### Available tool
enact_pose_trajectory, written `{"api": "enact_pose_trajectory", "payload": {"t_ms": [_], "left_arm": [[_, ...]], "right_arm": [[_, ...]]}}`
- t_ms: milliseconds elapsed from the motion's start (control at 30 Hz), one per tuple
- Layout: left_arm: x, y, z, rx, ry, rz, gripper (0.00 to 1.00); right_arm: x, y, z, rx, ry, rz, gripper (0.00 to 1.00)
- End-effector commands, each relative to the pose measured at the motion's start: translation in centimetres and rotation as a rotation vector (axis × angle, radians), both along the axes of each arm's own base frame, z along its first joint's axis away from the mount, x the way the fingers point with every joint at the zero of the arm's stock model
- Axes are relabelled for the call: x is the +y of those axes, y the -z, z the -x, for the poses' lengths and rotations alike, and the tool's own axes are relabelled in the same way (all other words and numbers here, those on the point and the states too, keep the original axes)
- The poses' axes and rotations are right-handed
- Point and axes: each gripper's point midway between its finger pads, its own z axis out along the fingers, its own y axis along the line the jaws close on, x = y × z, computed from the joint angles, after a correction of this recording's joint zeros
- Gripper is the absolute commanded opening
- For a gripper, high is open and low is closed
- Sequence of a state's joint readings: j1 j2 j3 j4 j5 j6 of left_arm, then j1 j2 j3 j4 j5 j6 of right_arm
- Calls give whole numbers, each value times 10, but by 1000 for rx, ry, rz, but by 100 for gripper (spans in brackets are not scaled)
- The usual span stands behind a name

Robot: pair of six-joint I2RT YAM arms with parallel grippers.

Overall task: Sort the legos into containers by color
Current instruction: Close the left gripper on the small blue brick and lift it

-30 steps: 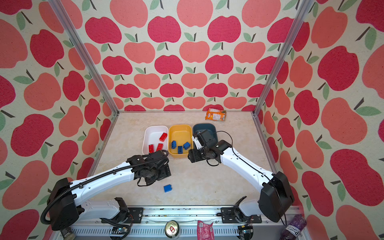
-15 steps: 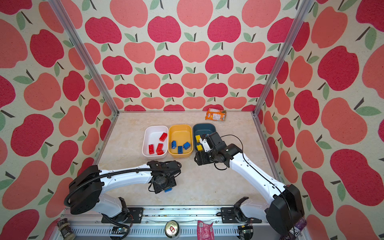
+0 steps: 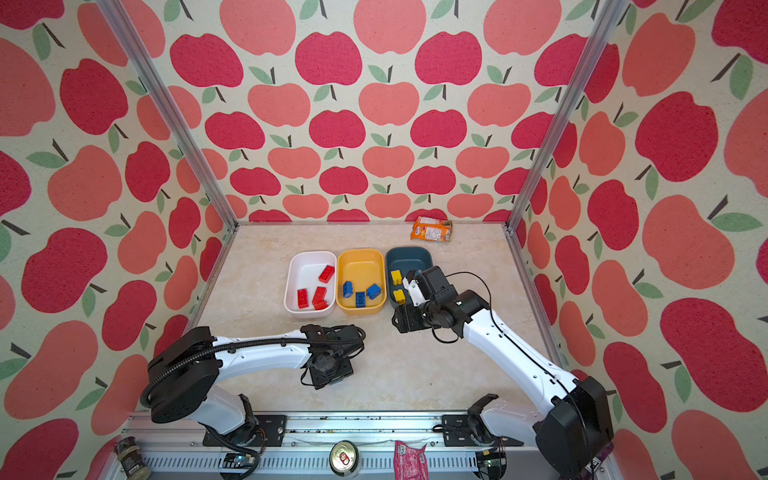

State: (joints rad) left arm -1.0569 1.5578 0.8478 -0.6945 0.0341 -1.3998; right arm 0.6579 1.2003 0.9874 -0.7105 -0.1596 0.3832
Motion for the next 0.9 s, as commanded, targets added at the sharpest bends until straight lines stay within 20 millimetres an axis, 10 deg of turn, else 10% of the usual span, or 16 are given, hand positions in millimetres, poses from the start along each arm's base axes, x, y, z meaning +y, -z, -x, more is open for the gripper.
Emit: {"api": "enact_pose_trajectory", "payload": {"t_ms": [0, 400, 867], "left_arm": [[6, 6, 5, 21, -36, -35, 61], [6, 3, 4, 25, -24, -48, 40], [3, -43, -28, -86, 12, -29, 38]], "right_arm": [[-4, 4, 6, 22, -10, 5, 77], [-4, 4, 5, 21, -3, 2, 77], [-9, 5, 6, 25, 23, -13, 77]]}}
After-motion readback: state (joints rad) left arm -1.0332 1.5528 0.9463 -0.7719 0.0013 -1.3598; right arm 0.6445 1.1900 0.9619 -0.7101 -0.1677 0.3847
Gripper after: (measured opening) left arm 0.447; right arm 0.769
